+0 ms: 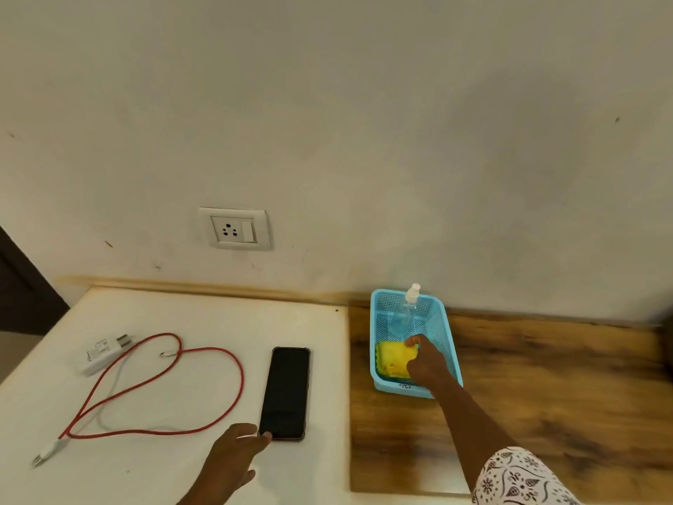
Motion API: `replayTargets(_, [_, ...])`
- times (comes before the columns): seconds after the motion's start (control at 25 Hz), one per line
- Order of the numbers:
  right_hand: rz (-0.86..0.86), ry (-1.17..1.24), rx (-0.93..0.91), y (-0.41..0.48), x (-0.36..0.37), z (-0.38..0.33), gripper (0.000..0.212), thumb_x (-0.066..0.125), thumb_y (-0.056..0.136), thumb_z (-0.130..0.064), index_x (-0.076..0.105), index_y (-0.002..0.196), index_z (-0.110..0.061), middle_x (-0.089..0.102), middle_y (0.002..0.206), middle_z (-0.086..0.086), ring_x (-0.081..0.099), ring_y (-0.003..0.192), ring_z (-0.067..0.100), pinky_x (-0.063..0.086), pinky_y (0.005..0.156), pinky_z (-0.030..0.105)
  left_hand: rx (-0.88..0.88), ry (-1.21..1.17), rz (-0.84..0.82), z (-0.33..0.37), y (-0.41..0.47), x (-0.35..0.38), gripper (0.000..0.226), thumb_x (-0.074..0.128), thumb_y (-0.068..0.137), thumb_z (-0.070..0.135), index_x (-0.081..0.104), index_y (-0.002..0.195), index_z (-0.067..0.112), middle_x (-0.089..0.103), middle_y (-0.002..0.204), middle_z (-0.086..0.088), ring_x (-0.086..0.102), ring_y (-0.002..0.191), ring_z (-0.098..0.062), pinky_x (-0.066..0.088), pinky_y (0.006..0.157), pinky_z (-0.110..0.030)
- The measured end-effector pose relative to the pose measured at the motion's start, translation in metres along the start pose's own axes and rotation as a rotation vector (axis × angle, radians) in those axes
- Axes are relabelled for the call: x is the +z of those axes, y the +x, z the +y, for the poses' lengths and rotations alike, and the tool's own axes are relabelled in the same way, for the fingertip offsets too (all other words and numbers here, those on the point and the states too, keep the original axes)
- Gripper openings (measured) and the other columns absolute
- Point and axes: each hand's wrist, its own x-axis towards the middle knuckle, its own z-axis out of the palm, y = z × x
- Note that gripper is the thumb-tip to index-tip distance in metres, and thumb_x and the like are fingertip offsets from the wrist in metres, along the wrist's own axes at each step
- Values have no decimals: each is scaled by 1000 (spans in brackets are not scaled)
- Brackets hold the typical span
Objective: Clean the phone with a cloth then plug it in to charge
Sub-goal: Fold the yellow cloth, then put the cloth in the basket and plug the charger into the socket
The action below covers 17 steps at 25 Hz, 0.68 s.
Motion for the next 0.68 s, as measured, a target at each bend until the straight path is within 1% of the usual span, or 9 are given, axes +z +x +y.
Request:
replayTargets(0.08, [57, -167, -43, -1, 2, 4, 43, 53, 81, 7, 48, 119, -13, 53, 93, 10, 53, 82, 24, 42, 65, 31, -15, -16, 34, 0, 3, -7, 46, 61, 86, 7, 44, 127, -1, 39, 140, -21, 37, 128, -40, 36, 104, -48])
replayTargets(0.2, [91, -248, -92, -6, 0, 9, 44, 60, 81, 2, 48, 121, -12, 59, 107, 16, 59, 96, 31, 48, 76, 38, -35, -29, 67, -2, 4, -13, 45, 62, 85, 7, 45, 125, 0, 40, 139, -22, 39, 127, -41, 37, 103, -48])
replayTargets(0.24, [96, -272, -108, -6, -2, 11, 45, 62, 80, 1, 48, 121, -12, 60, 110, 17, 59, 99, 32, 50, 78, 38, -40, -33, 66, -2, 4, -13, 44, 62, 85, 7, 45, 125, -1, 41, 138, -22, 39, 126, -41, 37, 103, -48])
replayTargets(0.32, [102, -331, -127, -5, -8, 14, 47, 61, 80, 4, 49, 122, -13, 60, 113, 17, 59, 101, 31, 49, 77, 36, -49, -28, 67, -3, 2, -13, 43, 61, 85, 7, 45, 124, -1, 42, 136, -24, 40, 125, -41, 38, 102, -48])
replayTargets(0.4, [106, -337, -126, -4, -12, 16, 49, 58, 79, 8, 50, 122, -14, 59, 114, 17, 58, 100, 31, 47, 75, 34, -55, -25, 72, -5, 1, -12, 43, 61, 86, 8, 46, 124, -1, 43, 135, -24, 41, 123, -41, 39, 101, -47])
replayTargets(0.56, [168, -229, -118, -4, -17, 16, 45, 56, 77, 9, 55, 118, -10, 62, 107, 18, 56, 84, 25, 42, 63, 28, -69, -22, 89, -6, -2, -9, 44, 61, 86, 10, 45, 125, 0, 43, 135, -23, 42, 123, -40, 39, 101, -46])
replayTargets(0.64, [168, -257, -111, -5, -19, 17, 44, 56, 78, 7, 55, 119, -9, 62, 110, 18, 58, 88, 27, 43, 62, 25, -74, -22, 104, -7, -4, -11, 43, 61, 86, 11, 45, 124, 1, 43, 136, -23, 42, 123, -40, 39, 101, -47])
replayTargets(0.68, [157, -301, -106, -5, -19, 17, 44, 57, 78, 5, 54, 120, -9, 61, 112, 18, 60, 94, 29, 45, 66, 27, -78, -25, 109, -8, -3, -12, 42, 61, 86, 11, 46, 124, 1, 43, 136, -23, 42, 124, -40, 39, 102, -47])
